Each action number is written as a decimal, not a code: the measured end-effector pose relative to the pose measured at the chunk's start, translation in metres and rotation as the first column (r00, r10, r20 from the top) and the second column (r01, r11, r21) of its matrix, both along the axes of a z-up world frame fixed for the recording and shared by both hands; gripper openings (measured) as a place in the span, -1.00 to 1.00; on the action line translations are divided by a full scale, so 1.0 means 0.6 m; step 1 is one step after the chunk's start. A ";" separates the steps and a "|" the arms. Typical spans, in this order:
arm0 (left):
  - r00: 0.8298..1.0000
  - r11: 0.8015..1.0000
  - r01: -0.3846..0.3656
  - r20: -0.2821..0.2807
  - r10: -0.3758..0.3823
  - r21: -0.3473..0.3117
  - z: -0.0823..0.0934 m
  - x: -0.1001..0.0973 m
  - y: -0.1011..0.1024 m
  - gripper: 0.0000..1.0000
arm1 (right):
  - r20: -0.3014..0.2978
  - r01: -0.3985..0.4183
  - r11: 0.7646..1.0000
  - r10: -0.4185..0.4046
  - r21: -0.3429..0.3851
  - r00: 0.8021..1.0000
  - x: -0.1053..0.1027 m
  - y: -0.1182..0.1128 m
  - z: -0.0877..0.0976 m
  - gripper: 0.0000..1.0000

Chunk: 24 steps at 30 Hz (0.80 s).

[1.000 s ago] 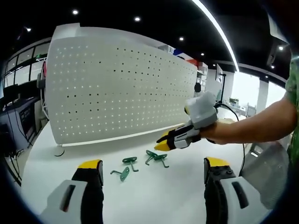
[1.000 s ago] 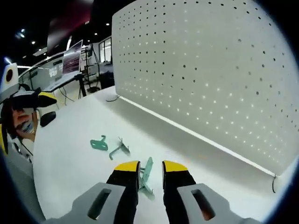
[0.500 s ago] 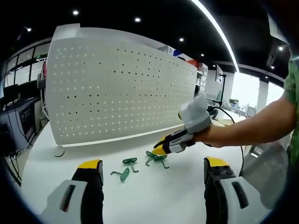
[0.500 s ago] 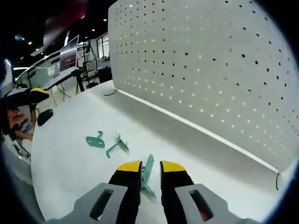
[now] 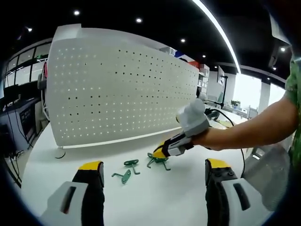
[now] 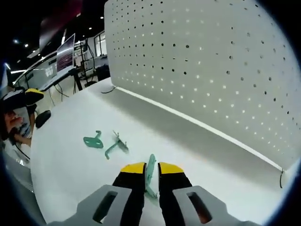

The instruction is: Insert the hook assembly into the mounting plate slot until the hook locks in place.

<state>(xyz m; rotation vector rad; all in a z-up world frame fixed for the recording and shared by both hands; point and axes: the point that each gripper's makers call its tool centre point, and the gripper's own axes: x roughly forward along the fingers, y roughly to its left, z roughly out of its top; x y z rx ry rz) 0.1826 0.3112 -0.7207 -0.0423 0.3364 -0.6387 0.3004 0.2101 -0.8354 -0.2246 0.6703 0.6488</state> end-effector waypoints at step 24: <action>1.000 1.000 0.002 0.002 -0.002 -0.003 0.001 0.000 -0.001 0.81 | -0.032 0.011 1.000 -0.011 -0.005 0.999 0.001 -0.013 -0.010 -0.99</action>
